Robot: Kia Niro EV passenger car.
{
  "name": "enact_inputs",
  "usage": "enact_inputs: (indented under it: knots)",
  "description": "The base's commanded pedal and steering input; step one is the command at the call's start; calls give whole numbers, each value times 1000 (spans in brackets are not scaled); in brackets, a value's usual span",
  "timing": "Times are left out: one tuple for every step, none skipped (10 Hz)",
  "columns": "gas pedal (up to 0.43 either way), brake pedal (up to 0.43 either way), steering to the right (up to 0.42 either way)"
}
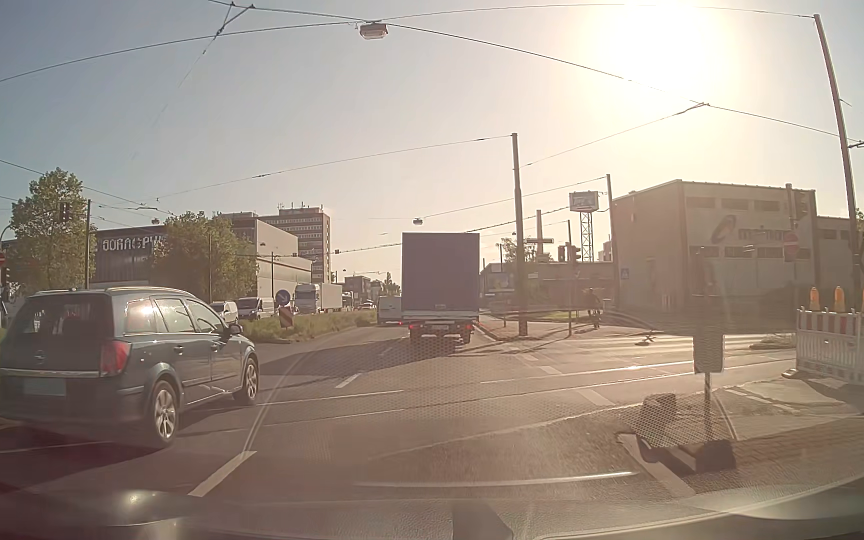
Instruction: Follow the waypoints while adhering to traffic rules and regulations
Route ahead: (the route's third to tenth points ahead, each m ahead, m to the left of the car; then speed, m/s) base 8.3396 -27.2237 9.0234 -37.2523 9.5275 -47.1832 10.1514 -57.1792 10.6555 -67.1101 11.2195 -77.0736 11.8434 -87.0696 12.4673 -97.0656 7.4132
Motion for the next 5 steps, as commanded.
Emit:
enact_inputs:
  knots:
    - [0,256,4]
    - [0,274,7]
    - [0,287,18]
    - [0,293,39]
    - [0,287,62]
